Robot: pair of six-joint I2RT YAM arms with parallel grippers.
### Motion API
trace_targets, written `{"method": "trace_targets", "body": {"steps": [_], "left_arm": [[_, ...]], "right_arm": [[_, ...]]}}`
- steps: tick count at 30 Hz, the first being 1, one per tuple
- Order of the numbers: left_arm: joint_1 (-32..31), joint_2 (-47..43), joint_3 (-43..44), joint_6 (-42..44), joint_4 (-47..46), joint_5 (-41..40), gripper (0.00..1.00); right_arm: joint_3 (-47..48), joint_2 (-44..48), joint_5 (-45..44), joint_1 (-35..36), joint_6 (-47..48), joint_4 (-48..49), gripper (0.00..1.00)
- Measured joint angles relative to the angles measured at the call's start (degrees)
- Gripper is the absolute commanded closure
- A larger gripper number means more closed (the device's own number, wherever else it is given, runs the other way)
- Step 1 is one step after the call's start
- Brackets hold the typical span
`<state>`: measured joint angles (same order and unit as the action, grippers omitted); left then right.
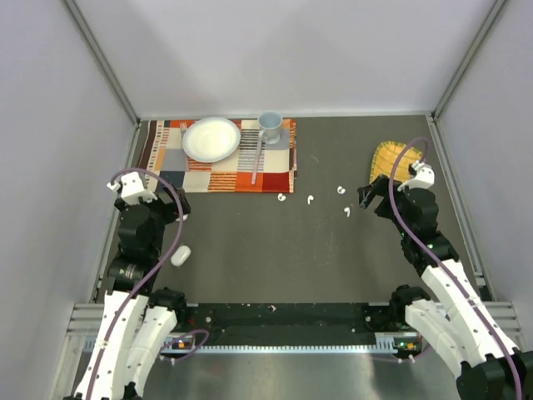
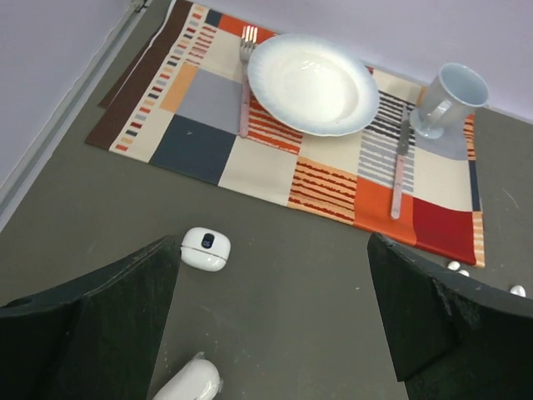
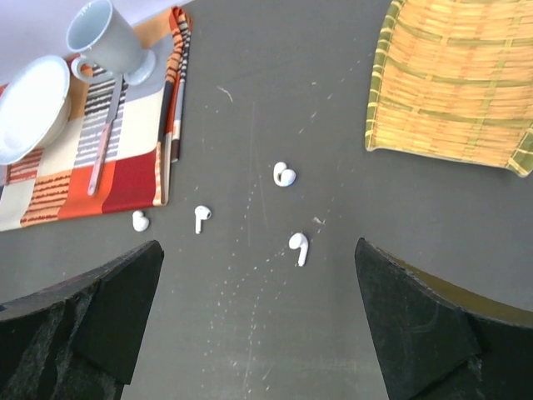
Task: Insert the wireless bluetooth earbuds into the charging case
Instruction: Move the charging case to the center of the board.
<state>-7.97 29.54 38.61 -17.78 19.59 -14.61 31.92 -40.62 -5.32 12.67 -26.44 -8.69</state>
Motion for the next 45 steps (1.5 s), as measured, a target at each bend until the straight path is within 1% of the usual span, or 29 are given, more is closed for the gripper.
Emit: {"method": "trace_targets", "body": {"steps": [3, 6, 10, 13, 19, 21, 24, 28, 35, 45], "left_arm": [[0.0, 0.6, 0.5, -1.1, 2.0, -2.0, 0.01], [0.0, 2.2, 2.7, -1.8, 4.6, -1.3, 0.01], [0.0, 3.3, 6.8, -7.1, 9.9, -4.7, 0.01], [0.1, 3.3, 9.2, -8.4, 12.8, -5.4, 0.01], [0.1, 4.0, 10.5, -8.7, 14.9, -2.0, 0.01], [0.1, 5.9, 10.5, -8.9, 14.9, -0.7, 0.01], [0.1, 12.9, 11.4, -9.2, 16.0, 1.6, 0.04], [0.1, 20.4, 12.0, -9.1, 17.8, 3.0, 0.01], [0.1, 22.8, 11.8, -9.1, 18.1, 3.8, 0.02], [1.7, 33.1, 11.8, -6.4, 18.2, 3.1, 0.01]], "right_arm": [[0.9, -0.9, 0.9, 0.0, 0.0, -1.6, 0.01], [2.9, -2.7, 1.2, 0.0, 0.1, -2.1, 0.01], [5.8, -6.4, 2.1, 0.0, 0.3, -2.0, 0.01], [7.1, -9.5, 2.9, 0.0, 0.2, -2.1, 0.01], [10.7, -15.3, 5.6, 0.0, 0.4, -3.7, 0.01], [11.8, -16.1, 6.1, 0.0, 0.5, -4.3, 0.01], [12.8, -16.2, 6.8, 0.0, 0.2, -4.8, 0.01], [13.2, -16.3, 7.9, 0.0, -0.9, -5.2, 0.01], [13.0, -16.3, 9.4, 0.0, -3.7, -6.0, 0.01], [13.1, -19.8, 11.6, 0.0, -4.3, -7.3, 0.01]]}}
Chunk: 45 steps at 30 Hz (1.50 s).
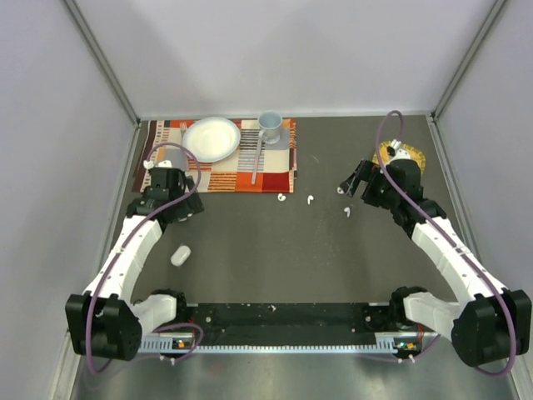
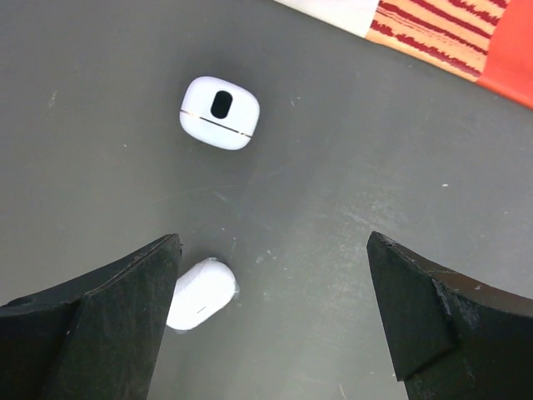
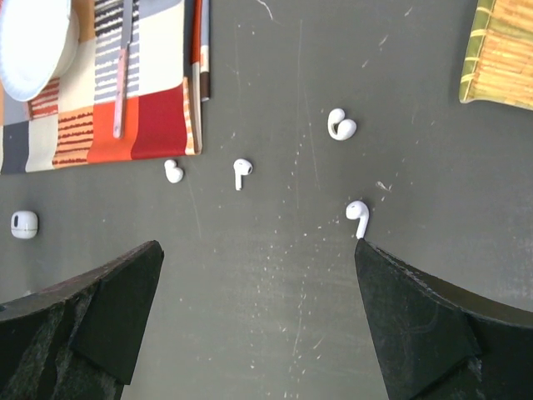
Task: Insert the wireless bluetooth earbuds into the charging case
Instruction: Move the charging case to the center of the board.
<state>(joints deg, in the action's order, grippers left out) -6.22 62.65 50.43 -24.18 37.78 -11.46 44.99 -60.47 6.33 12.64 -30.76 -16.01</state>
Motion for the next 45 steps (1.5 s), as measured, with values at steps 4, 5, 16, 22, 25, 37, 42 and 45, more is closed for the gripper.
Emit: {"method": "trace_targets", "body": {"steps": [4, 5, 16, 22, 25, 37, 42, 45], "left_arm": [[0.7, 1.3, 0.0, 2.4, 0.0, -0.6, 0.01], [0.9, 1.6, 0.1, 3.2, 0.2, -0.8, 0.01], [1.2, 2.8, -0.1, 8.7, 1.2, -3.1, 0.01], [1.3, 9.4, 2.3, 12.4, 1.3, -3.2, 0.01], [1.3, 12.7, 4.4, 13.6, 1.3, -3.2, 0.01], [1.5, 19.8, 7.0, 15.9, 0.3, -2.5, 0.02], [1.9, 23.1, 9.0, 16.7, -0.1, -2.3, 0.03], [2.0, 25.3, 10.4, 17.1, 0.0, -3.0, 0.03]], "right_arm": [[0.1, -1.8, 0.7, 0.0, -0.3, -0.1, 0.01], [0.1, -2.3, 0.9, 0.0, -0.4, -0.1, 0.01], [4.6, -6.0, 3.1, 0.0, -0.9, -0.8, 0.01], [5.6, -6.8, 4.7, 0.0, -1.9, -0.8, 0.01], [5.6, -6.7, 5.1, 0.0, -2.0, -0.9, 0.01], [5.6, -6.7, 5.1, 0.0, -2.3, -1.3, 0.01], [5.6, -6.7, 5.1, 0.0, -2.3, -1.6, 0.01], [5.6, -6.7, 5.1, 0.0, -2.4, -1.6, 0.01]]}}
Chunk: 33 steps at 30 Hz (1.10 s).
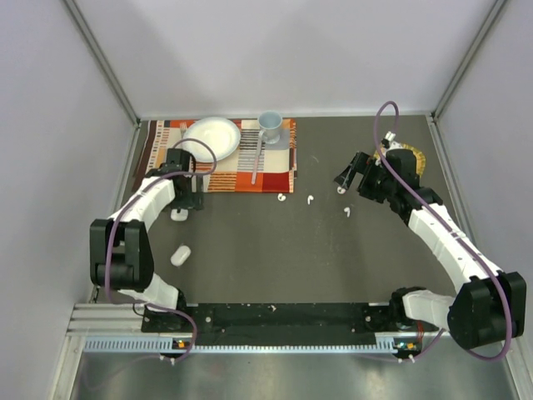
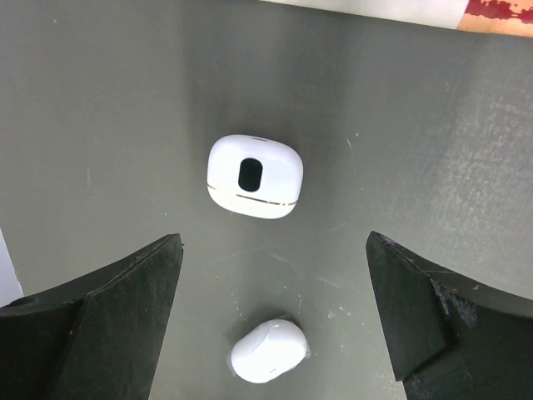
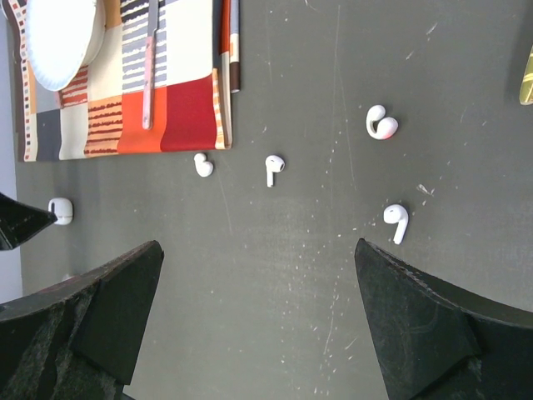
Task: Insert the wireless bluetooth earbuds into the charging case
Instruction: Move the charging case to the center of the board.
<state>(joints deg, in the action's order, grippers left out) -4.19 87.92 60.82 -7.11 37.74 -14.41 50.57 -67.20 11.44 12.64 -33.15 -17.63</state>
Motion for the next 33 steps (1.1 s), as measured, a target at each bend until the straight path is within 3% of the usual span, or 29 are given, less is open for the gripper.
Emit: {"method": "trace_targets", "body": {"steps": [16, 26, 33], "left_arm": [[6.3, 7.5, 3.5, 0.2, 1.1, 5.5, 0.07], [6.6, 11.9, 5.2, 1.1, 1.7, 8.0, 0.15], [6.7, 14.0, 6.1, 1.3, 2.3, 8.6, 0.27]], "right_arm": [[0.2, -5.9, 2.2, 0.0, -0.5, -0.5, 0.01], [0.2, -6.3, 3.8, 0.0, -0.6, -0.8, 0.05], [0.2, -6.3, 4.1, 0.0, -0.6, -0.9, 0.05]]}}
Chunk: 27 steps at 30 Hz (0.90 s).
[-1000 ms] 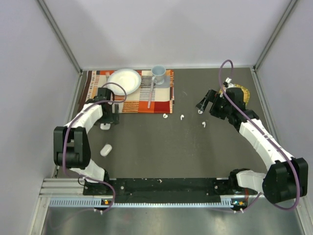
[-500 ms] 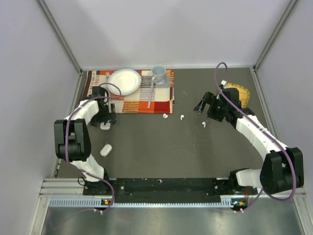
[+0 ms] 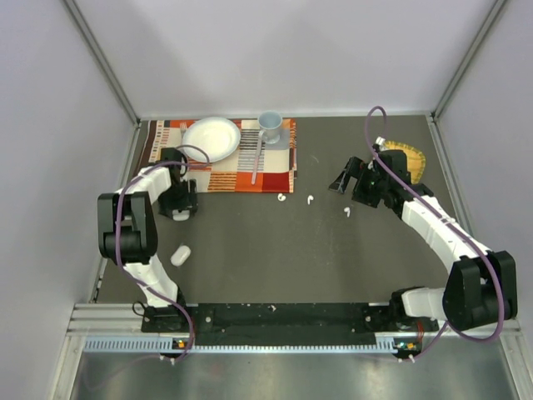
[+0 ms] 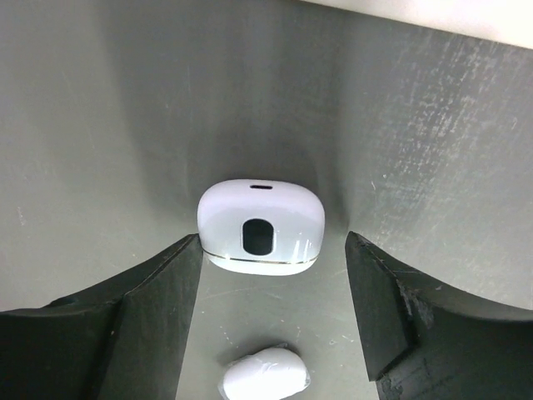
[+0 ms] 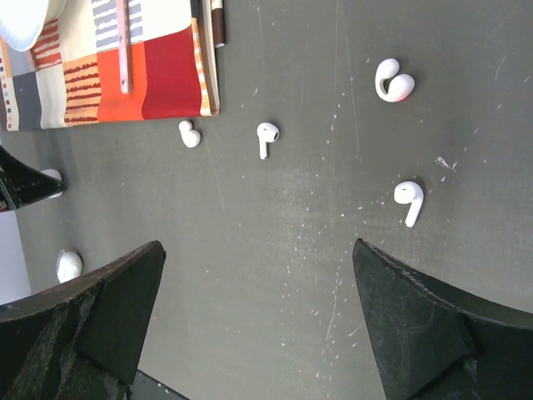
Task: Insert the wireless bluetooth earbuds into the charging case
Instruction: Move the charging case to the center of the board.
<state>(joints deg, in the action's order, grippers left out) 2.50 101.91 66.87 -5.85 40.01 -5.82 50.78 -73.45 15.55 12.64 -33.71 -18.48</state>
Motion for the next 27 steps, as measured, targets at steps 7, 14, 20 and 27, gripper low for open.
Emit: {"method": "trace_targets", "body": {"steps": [7, 14, 20, 27], "left_arm": [[0.0, 0.0, 0.0, 0.2, 0.8, 2.9, 0.41], [-2.1, -0.1, 0.0, 0.1, 0.4, 10.3, 0.44], [-11.2, -0.3, -0.4, -0.2, -0.8, 14.0, 0.43], [-24.2, -4.3, -5.2, -0.6, -3.3, 15.6, 0.41]], "right_arm": [[-0.1, 0.0, 0.0, 0.0, 0.0, 0.0, 0.05], [-0.1, 0.1, 0.0, 0.0, 0.0, 0.0, 0.05], [-0.2, 0.2, 0.2, 0.0, 0.0, 0.0, 0.05], [-1.0, 0.3, 0.1, 0.0, -0.6, -0.2, 0.05]]}}
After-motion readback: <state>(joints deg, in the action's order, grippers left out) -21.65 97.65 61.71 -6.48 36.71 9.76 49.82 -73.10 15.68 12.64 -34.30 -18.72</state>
